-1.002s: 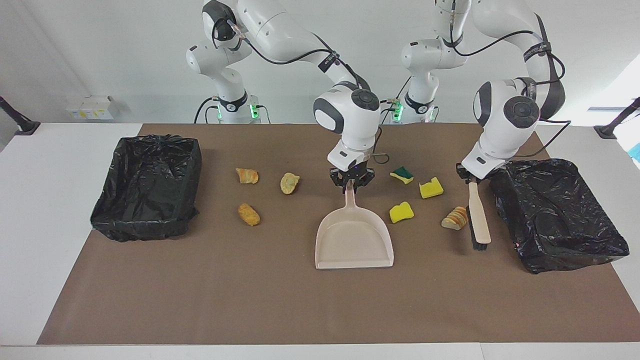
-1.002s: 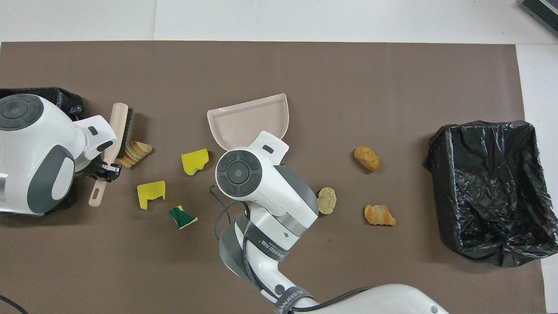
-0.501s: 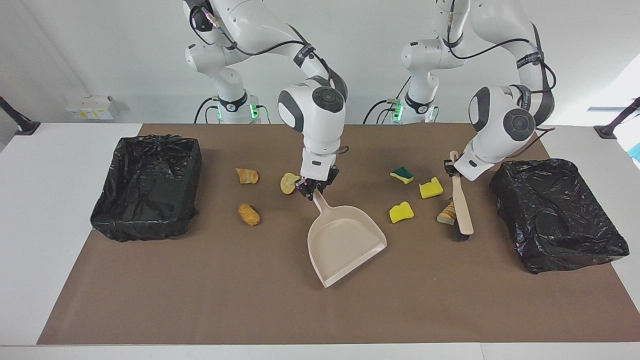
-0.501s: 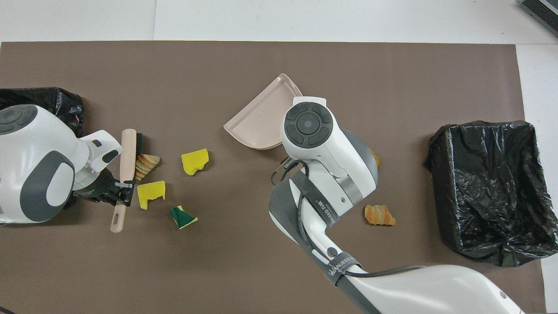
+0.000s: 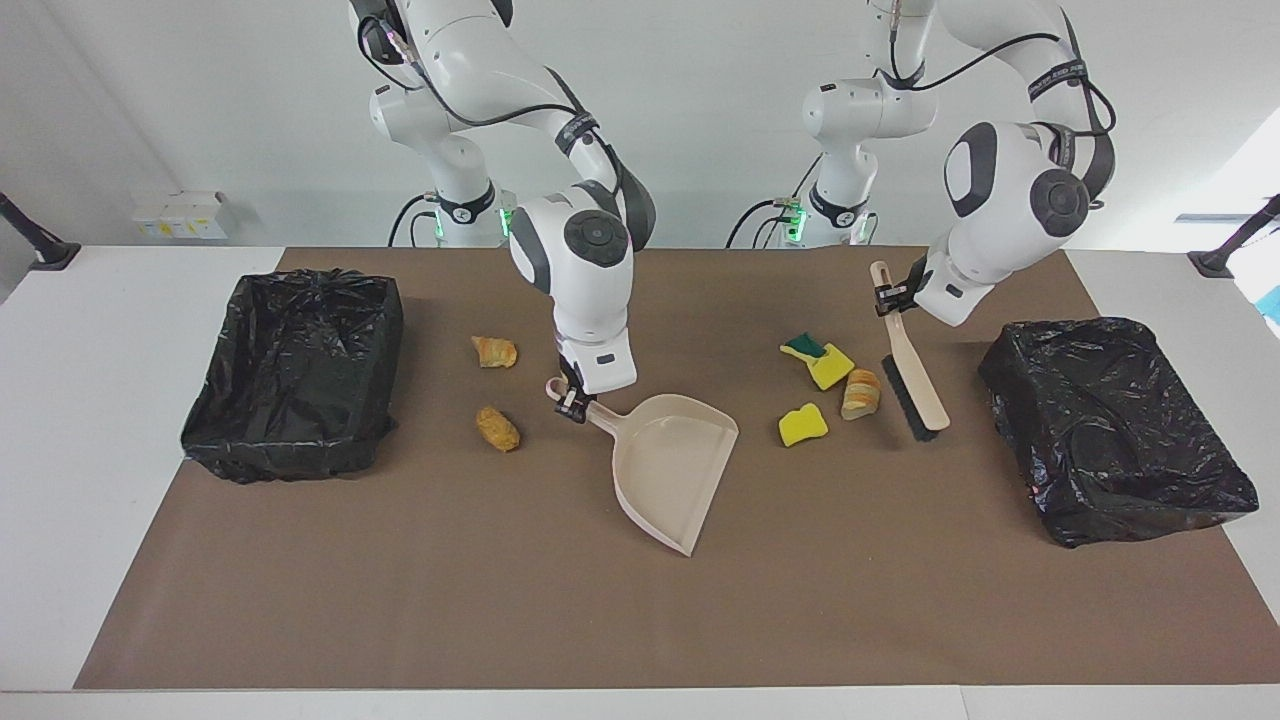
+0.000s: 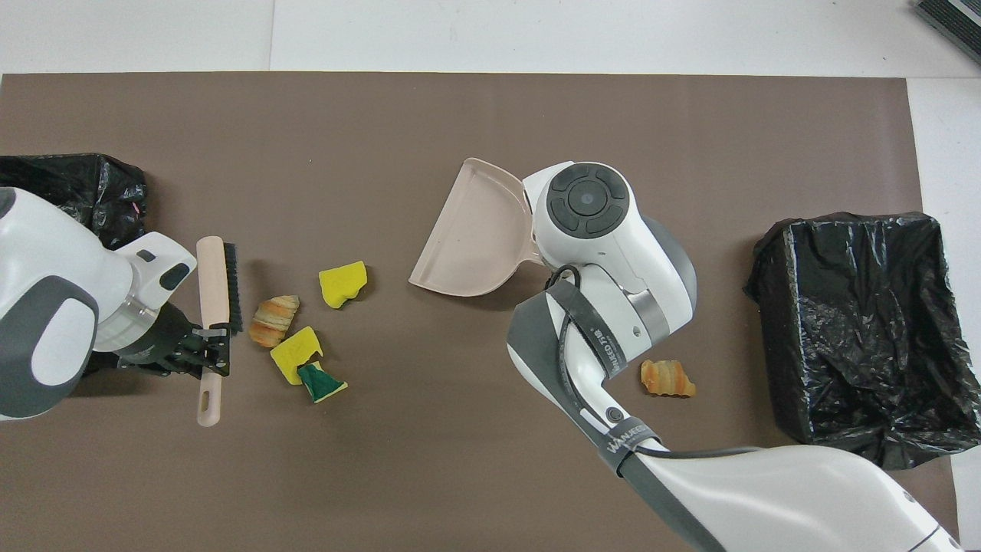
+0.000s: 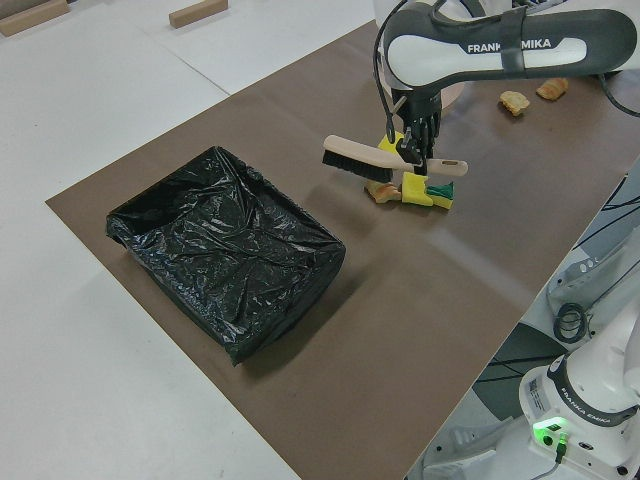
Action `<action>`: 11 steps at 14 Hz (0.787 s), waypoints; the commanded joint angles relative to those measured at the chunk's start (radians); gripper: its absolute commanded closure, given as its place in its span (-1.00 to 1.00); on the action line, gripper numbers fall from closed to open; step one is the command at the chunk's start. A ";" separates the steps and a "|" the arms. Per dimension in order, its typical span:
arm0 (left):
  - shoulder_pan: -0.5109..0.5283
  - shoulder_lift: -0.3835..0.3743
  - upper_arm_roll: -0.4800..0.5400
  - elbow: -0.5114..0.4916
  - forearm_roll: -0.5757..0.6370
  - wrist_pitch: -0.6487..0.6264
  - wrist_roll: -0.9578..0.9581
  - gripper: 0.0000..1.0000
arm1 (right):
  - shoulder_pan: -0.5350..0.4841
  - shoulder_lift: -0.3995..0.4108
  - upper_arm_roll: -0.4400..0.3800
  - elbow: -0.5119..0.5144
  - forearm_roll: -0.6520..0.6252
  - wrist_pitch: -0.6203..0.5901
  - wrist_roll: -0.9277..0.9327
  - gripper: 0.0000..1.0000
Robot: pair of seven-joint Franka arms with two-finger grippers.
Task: Sweep and dump trash in bin
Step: 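Lift the brush with the left gripper while the right gripper positions the dustpan, then sweep the sponge pieces with the left gripper's brush into the dustpan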
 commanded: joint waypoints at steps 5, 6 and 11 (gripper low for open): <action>0.019 -0.038 0.000 -0.140 0.000 0.092 0.027 1.00 | 0.035 -0.086 0.018 -0.203 0.044 0.196 -0.169 1.00; -0.001 -0.034 -0.001 -0.143 0.000 0.100 0.027 1.00 | 0.037 -0.082 0.018 -0.203 0.044 0.210 -0.167 1.00; -0.119 -0.018 -0.004 -0.180 -0.002 0.160 0.018 1.00 | 0.065 -0.066 0.018 -0.203 0.027 0.250 -0.175 1.00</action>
